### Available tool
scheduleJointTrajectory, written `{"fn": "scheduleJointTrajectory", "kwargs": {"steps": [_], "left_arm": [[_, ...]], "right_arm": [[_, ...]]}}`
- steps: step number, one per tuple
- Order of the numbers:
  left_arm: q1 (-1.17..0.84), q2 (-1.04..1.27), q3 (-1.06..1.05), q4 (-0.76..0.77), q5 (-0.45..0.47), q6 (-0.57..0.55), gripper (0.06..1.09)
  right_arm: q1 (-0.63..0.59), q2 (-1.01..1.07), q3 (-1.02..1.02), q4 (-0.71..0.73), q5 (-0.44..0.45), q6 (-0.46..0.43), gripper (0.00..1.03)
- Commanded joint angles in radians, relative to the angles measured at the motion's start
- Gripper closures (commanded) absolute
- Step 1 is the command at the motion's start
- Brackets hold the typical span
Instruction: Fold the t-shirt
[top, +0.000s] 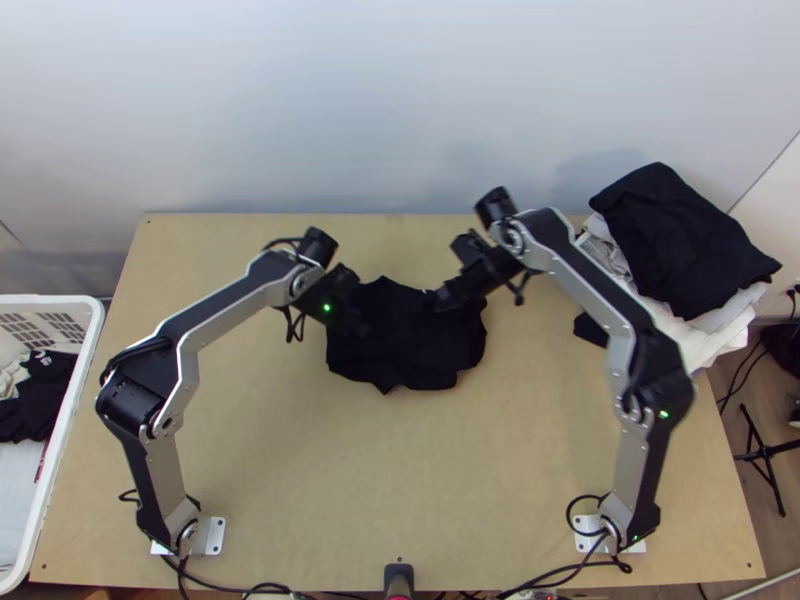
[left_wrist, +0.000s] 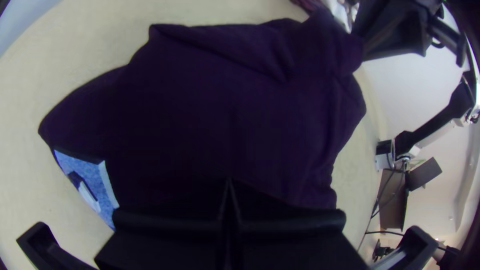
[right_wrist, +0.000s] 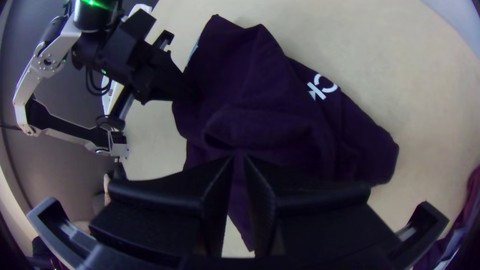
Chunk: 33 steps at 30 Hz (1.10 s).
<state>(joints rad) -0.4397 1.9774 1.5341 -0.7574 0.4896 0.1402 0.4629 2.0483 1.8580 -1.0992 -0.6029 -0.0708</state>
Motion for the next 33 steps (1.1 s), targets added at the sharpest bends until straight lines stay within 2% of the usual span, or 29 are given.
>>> {"fn": "scheduleJointTrajectory", "kwargs": {"steps": [1,6,10,12,14,21,27,33], "left_arm": [[-0.034,0.001,-0.069,0.058,-0.056,-0.027,1.05],[-0.034,0.02,-0.06,0.061,-0.088,-0.025,1.05],[-0.034,0.032,-0.06,0.061,-0.1,-0.027,1.05],[-0.034,0.035,-0.061,0.061,-0.102,-0.027,1.05],[-0.034,0.037,-0.066,0.061,-0.102,-0.027,1.05],[-0.037,0.038,-0.068,0.061,-0.106,-0.022,1.05],[-0.044,0.049,-0.069,0.061,-0.108,-0.019,1.04],[-0.047,0.052,-0.072,0.061,-0.109,-0.019,1.05]], "right_arm": [[0.097,0.144,0.148,0.005,-0.015,0.037,0.87],[0.171,0.207,0.161,0.007,-0.014,0.035,0.87],[0.171,0.256,0.176,0.025,-0.008,0.037,0.85],[0.158,0.27,0.182,0.036,0.011,0.037,0.85],[0.145,0.27,0.182,0.058,0.068,0.037,0.85],[0.04,0.23,0.179,0.108,0.25,0.008,0.85],[-0.058,0.135,0.115,0.108,0.301,-0.057,0.85],[-0.185,0.004,0.003,0.107,0.311,-0.095,0.85]]}}
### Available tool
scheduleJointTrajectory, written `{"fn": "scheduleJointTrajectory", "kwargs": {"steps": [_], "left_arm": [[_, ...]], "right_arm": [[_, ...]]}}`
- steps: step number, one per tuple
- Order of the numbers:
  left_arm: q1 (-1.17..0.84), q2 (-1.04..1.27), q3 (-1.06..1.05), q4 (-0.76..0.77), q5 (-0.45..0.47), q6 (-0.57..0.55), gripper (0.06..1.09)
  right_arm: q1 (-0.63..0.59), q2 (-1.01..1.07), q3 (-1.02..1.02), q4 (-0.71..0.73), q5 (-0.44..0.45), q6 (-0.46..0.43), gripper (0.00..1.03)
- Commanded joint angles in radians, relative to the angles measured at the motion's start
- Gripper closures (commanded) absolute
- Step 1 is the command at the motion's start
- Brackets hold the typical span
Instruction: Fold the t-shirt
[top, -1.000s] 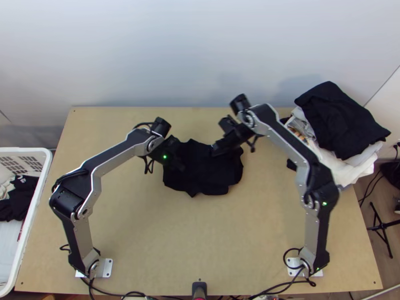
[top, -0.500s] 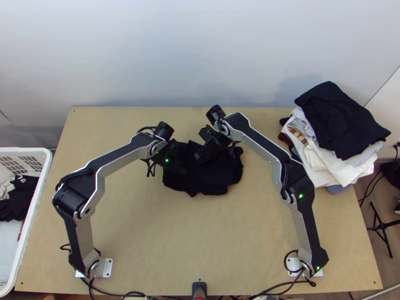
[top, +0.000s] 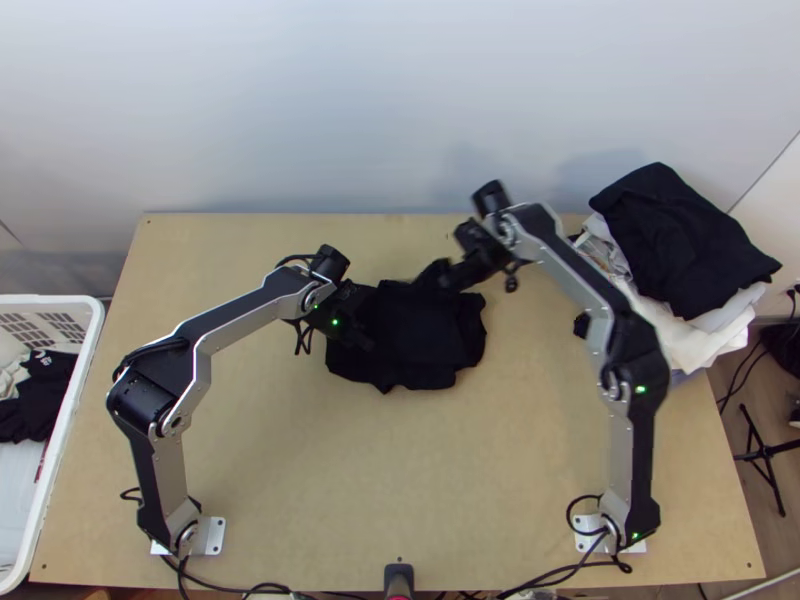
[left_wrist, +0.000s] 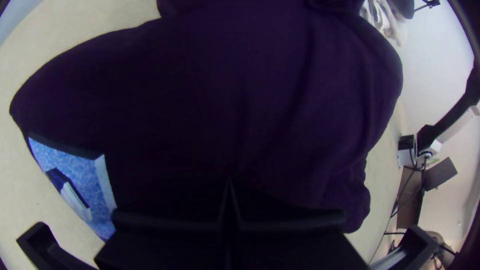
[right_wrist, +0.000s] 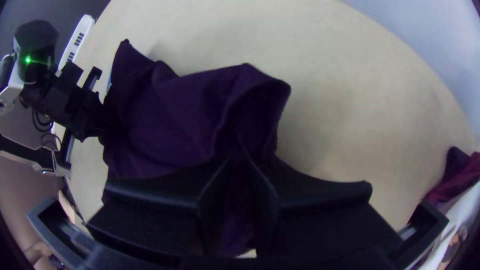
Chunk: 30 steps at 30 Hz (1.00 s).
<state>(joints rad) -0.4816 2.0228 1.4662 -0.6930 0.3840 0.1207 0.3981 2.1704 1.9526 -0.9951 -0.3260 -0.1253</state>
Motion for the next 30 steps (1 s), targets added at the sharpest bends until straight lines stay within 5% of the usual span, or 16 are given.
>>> {"fn": "scheduleJointTrajectory", "kwargs": {"steps": [1,11,16,19,21,23,30], "left_arm": [[-0.008,0.005,-0.007,-0.003,-0.004,0.0,1.05],[-0.029,-0.036,-0.035,-0.003,-0.008,-0.004,1.05],[-0.035,-0.096,-0.035,-0.03,-0.008,-0.007,1.01],[-0.032,-0.15,-0.024,-0.08,-0.007,0.0,0.77],[-0.031,-0.196,-0.009,-0.111,0.007,-0.004,0.38],[-0.032,-0.23,0.013,-0.138,0.015,0.007,0.09],[0.029,-0.249,0.108,-0.2,0.03,0.014,0.1]], "right_arm": [[-0.131,-0.142,-0.098,-0.002,0.035,-0.04,0.85],[-0.054,-0.299,-0.116,-0.08,0.021,0.019,0.85],[-0.021,-0.305,-0.176,-0.089,-0.042,0.065,0.69],[-0.036,-0.32,-0.228,-0.108,-0.042,0.072,0.35],[-0.064,-0.333,-0.267,-0.109,-0.065,0.078,0.1],[-0.097,-0.337,-0.294,-0.111,-0.128,0.072,0.04],[-0.148,-0.29,-0.359,-0.096,-0.3,0.07,0.04]]}}
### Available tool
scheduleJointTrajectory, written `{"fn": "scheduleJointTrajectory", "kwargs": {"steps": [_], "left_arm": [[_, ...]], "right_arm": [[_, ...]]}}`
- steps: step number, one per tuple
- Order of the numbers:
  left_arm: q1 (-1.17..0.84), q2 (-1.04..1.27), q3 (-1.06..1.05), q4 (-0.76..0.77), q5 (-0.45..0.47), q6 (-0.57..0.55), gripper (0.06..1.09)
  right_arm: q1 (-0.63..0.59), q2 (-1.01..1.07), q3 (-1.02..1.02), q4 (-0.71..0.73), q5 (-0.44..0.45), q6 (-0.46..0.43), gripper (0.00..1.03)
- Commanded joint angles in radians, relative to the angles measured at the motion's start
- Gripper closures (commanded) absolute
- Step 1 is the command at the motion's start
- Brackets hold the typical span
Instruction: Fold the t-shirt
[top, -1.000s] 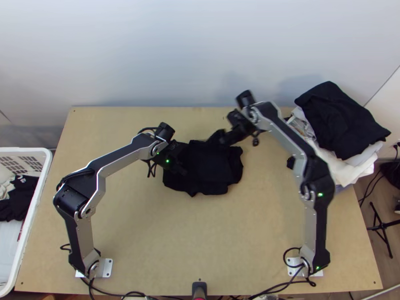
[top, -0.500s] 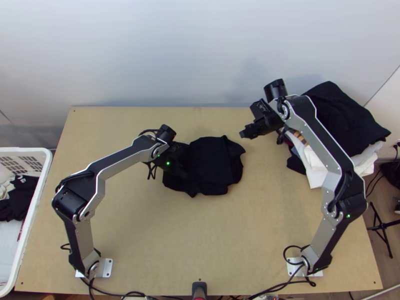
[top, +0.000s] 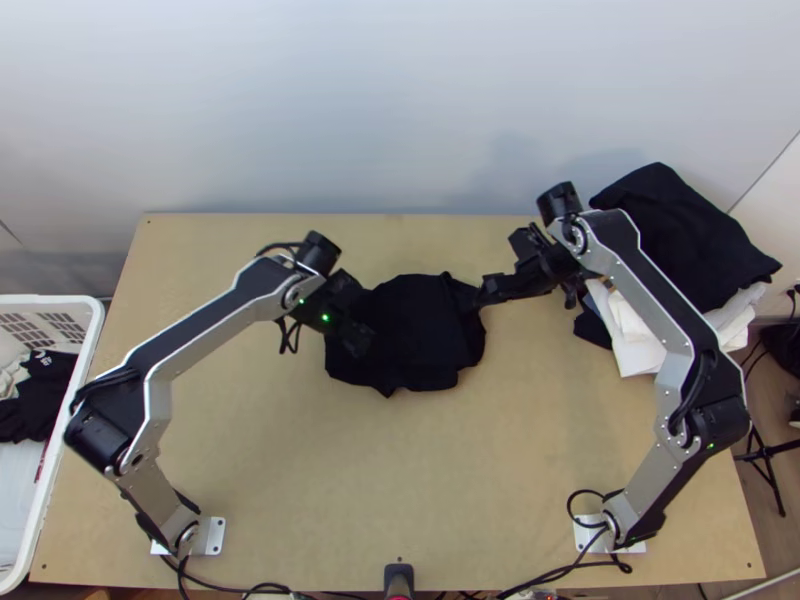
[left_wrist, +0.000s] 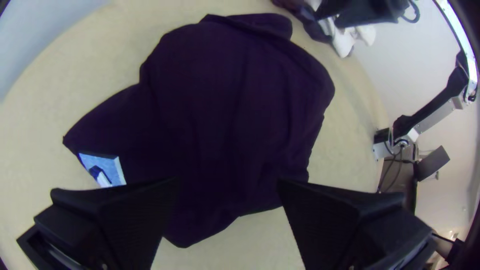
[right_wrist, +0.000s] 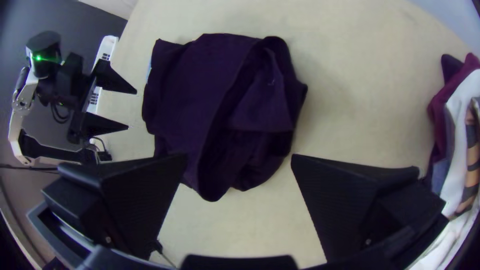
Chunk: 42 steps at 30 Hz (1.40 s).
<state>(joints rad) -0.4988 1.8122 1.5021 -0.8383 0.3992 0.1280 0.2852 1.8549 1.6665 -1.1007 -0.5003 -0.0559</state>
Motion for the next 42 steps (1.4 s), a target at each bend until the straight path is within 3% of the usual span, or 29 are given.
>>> {"fn": "scheduleJointTrajectory", "kwargs": {"steps": [1,5,11,26,37,40,42], "left_arm": [[0.057,-0.04,0.084,-0.064,0.016,0.007,0.1],[0.109,-0.071,0.098,-0.093,0.03,0.004,0.1],[0.16,-0.125,0.047,-0.127,0.03,0.025,0.1],[0.204,-0.146,0.006,-0.13,0.029,0.035,0.1],[0.22,-0.159,-0.046,-0.134,0.029,0.035,0.1],[0.226,-0.166,-0.062,-0.133,0.029,0.035,0.1],[0.229,-0.168,-0.072,-0.131,0.027,0.035,0.1]], "right_arm": [[-0.031,0.027,-0.083,0.024,-0.129,-0.001,0.04],[-0.034,0.072,-0.1,0.061,-0.181,-0.005,0.04],[-0.046,0.116,-0.131,0.177,-0.175,0.013,0.04],[0.003,0.221,-0.125,0.256,-0.172,0.041,0.04],[0.046,0.305,-0.086,0.285,-0.239,0.065,0.04],[0.071,0.32,-0.073,0.285,-0.25,0.073,0.06],[0.091,0.326,-0.073,0.285,-0.25,0.08,0.14]]}}
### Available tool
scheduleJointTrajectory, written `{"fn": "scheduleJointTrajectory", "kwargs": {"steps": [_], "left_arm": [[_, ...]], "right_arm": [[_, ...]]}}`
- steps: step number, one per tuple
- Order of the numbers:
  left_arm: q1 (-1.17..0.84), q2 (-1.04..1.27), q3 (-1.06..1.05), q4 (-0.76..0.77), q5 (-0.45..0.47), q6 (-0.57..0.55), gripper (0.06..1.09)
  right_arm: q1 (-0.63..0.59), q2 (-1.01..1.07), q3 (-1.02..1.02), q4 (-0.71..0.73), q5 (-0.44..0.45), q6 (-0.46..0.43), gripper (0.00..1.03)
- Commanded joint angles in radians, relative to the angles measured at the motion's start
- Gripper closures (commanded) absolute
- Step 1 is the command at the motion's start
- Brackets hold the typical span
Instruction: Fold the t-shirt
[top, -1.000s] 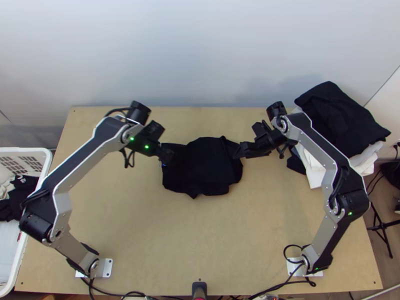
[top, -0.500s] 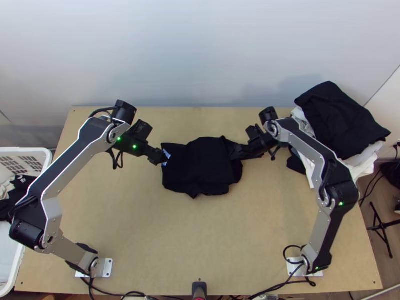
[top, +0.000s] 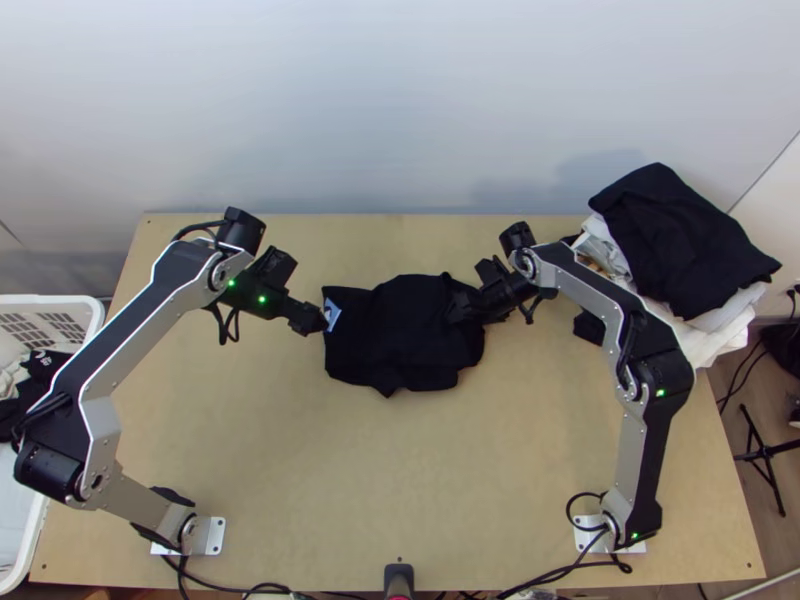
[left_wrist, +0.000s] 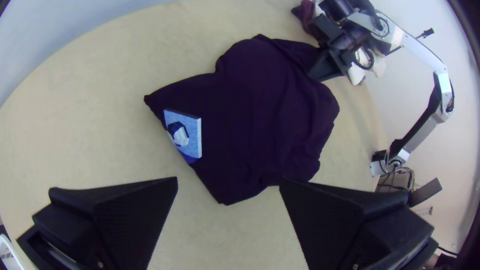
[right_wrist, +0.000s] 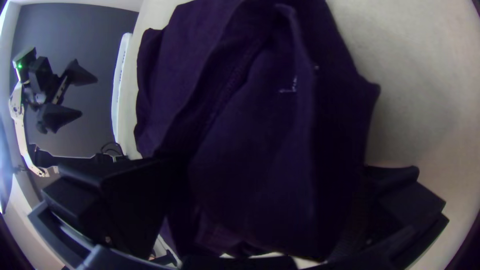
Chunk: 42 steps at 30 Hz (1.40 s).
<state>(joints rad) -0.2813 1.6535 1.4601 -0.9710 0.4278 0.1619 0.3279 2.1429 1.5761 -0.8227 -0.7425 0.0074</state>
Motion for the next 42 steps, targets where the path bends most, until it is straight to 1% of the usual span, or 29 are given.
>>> {"fn": "scheduleJointTrajectory", "kwargs": {"steps": [1,2,3,7,9,11,16,23,29,31,37,39,42], "left_arm": [[0.011,-0.009,-0.033,0.002,0.0,0.001,0.1],[0.011,-0.011,-0.035,0.002,-0.001,0.001,0.1],[0.013,-0.012,-0.035,0.003,0.0,0.001,0.1],[0.019,-0.018,-0.026,0.003,0.0,0.001,0.1],[0.027,-0.021,-0.027,0.003,0.0,-0.001,0.1],[0.031,-0.021,-0.029,0.003,0.0,0.001,0.1],[0.042,-0.027,-0.03,0.003,0.0,0.001,0.1],[0.076,-0.035,-0.072,0.009,0.0,0.016,0.1],[0.08,-0.077,-0.133,0.023,0.0,0.024,0.1],[0.08,-0.09,-0.147,0.025,0.0,0.027,0.1],[0.094,-0.116,-0.181,0.028,0.0,0.036,0.1],[0.096,-0.129,-0.199,0.029,0.0,0.037,0.1],[0.099,-0.153,-0.242,0.037,0.0,0.039,0.1]], "right_arm": [[0.053,0.038,0.015,0.007,-0.006,0.017,0.2],[0.054,0.037,0.015,0.008,-0.006,0.016,0.25],[0.054,0.032,0.013,0.014,-0.008,0.017,0.33],[0.054,-0.003,0.002,0.031,-0.009,0.017,0.73],[0.053,-0.034,-0.002,0.031,-0.015,0.017,0.83],[0.051,-0.064,-0.004,0.034,-0.017,0.02,1.0],[0.034,-0.176,0.018,0.019,-0.018,0.057,1.0],[-0.036,-0.287,0.142,-0.009,-0.018,0.117,1.0],[-0.13,-0.265,0.374,-0.121,-0.037,0.131,1.0],[-0.156,-0.255,0.437,-0.13,-0.047,0.151,1.0],[-0.236,-0.178,0.696,-0.199,-0.047,0.164,1.0],[-0.276,-0.164,0.745,-0.199,-0.046,0.174,1.0],[-0.331,-0.166,0.748,-0.199,-0.047,0.178,1.0]]}}
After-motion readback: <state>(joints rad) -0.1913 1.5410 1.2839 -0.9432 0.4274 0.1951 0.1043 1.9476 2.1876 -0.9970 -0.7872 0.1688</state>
